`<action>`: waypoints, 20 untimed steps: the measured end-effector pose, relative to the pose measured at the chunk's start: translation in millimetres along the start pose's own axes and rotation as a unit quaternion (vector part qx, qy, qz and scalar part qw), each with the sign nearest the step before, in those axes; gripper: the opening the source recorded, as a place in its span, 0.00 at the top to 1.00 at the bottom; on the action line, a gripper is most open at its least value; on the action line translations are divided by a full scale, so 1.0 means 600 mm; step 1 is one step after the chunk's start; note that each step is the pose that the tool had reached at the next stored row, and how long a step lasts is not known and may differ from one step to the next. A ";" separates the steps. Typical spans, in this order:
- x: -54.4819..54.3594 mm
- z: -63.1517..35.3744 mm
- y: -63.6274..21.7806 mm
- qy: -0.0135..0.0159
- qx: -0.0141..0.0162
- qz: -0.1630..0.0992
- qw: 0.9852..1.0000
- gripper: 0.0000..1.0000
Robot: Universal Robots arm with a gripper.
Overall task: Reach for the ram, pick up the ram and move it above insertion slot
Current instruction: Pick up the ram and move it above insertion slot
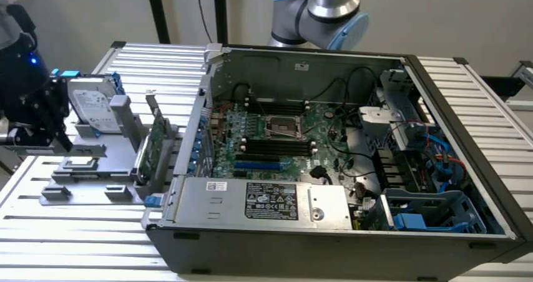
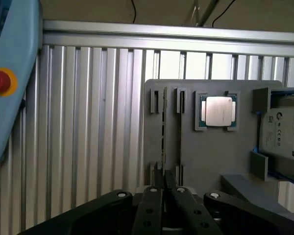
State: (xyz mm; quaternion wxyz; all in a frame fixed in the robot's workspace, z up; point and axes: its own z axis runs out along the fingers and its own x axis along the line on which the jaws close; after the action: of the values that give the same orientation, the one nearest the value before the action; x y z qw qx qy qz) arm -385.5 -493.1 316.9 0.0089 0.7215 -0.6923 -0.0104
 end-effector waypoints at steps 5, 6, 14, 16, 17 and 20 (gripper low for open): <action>-0.001 -0.039 -0.013 0.000 0.000 -0.002 1.000 0.87; -0.001 -0.046 -0.016 0.000 0.000 -0.003 1.000 0.87; -0.010 -0.088 -0.035 0.000 0.000 -0.003 1.000 0.87; -0.014 -0.092 -0.039 0.000 0.000 -0.003 1.000 0.87; -0.017 -0.093 -0.041 0.000 0.000 -0.003 1.000 0.87; -0.024 -0.094 -0.047 -0.001 0.000 -0.003 1.000 0.87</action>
State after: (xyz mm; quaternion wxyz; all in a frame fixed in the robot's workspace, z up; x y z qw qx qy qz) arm -356.3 -477.4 372.5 0.0085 0.7238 -0.6899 -0.0110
